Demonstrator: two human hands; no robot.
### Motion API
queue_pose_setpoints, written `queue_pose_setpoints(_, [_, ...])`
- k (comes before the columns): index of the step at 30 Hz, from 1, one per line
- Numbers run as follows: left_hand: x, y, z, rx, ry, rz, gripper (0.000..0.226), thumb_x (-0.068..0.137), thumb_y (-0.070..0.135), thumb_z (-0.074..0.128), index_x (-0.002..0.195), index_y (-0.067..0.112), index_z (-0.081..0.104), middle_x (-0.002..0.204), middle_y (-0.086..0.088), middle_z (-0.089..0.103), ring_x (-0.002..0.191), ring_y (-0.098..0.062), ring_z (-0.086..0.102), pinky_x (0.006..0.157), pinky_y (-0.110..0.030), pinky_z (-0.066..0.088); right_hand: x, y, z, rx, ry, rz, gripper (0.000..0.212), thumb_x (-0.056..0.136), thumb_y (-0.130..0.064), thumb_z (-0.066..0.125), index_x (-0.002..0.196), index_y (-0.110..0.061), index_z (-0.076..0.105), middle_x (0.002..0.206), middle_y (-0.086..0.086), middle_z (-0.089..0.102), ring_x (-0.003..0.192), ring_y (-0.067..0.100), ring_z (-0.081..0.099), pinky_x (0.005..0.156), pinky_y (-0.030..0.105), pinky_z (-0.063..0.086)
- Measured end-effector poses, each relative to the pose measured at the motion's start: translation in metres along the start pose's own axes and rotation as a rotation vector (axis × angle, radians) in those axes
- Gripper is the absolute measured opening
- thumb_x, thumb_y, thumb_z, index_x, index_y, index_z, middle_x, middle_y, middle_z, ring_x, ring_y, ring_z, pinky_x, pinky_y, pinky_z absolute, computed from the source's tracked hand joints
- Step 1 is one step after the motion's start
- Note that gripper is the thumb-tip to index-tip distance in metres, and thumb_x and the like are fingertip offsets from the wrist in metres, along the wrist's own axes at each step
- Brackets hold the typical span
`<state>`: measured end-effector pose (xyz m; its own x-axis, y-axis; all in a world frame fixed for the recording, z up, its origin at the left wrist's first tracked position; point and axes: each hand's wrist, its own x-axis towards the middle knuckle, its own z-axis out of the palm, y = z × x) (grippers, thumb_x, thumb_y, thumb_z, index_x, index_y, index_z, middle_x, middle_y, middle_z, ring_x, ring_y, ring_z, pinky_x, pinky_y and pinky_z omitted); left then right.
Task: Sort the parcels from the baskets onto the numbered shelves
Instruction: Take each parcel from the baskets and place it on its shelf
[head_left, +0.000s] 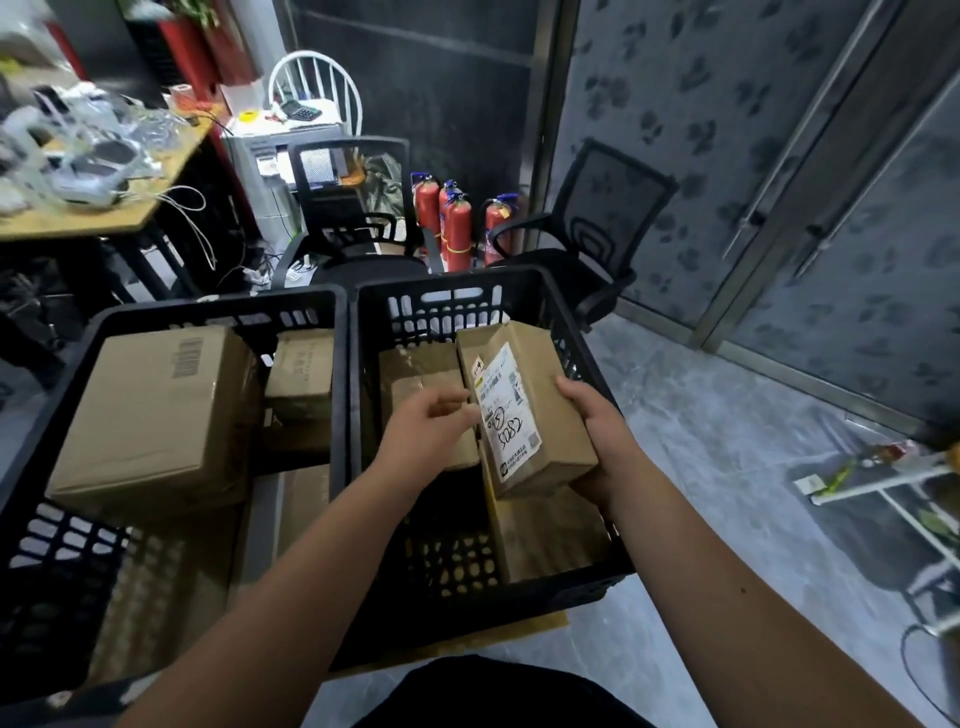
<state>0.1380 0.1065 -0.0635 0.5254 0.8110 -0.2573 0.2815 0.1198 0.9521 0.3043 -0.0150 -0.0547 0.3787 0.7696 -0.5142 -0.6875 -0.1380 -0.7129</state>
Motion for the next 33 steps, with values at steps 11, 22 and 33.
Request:
queue_pose_setpoints(11, [0.004,0.000,0.017,-0.356,-0.030,-0.203,0.029,0.099,0.035,0.070,0.126,0.024,0.070,0.114,0.000,0.079,0.110,-0.027,0.074,0.096,-0.050,0.058,0.038,0.004,-0.005,0.041,-0.080,0.035,0.046,0.107,-0.042,0.051,0.141,-0.013,0.061,0.132,0.021,0.070,0.122,0.042,0.067,0.109,0.063,0.047])
queue_pose_setpoints(22, [0.011,-0.002,0.016,-0.382,0.092,-0.105,0.049,0.097,0.016,0.073,0.140,0.036,0.058,0.119,-0.002,0.076,0.097,-0.023,0.079,0.071,-0.040,0.063,0.046,-0.004,-0.011,-0.614,-0.016,-0.188,0.039,0.111,-0.041,0.045,0.149,-0.047,0.050,0.143,-0.007,0.062,0.125,0.017,0.060,0.101,0.048,0.055])
queue_pose_setpoints(33, [0.017,-0.003,0.026,-0.335,0.168,-0.024,0.050,0.102,0.015,0.067,0.145,0.034,0.051,0.123,0.001,0.074,0.101,-0.021,0.078,0.076,-0.045,0.065,0.038,-0.003,-0.008,-0.710,-0.275,-0.299,0.076,0.103,-0.004,0.060,0.152,-0.058,0.039,0.144,-0.009,0.058,0.106,0.012,0.073,0.079,0.032,0.064])
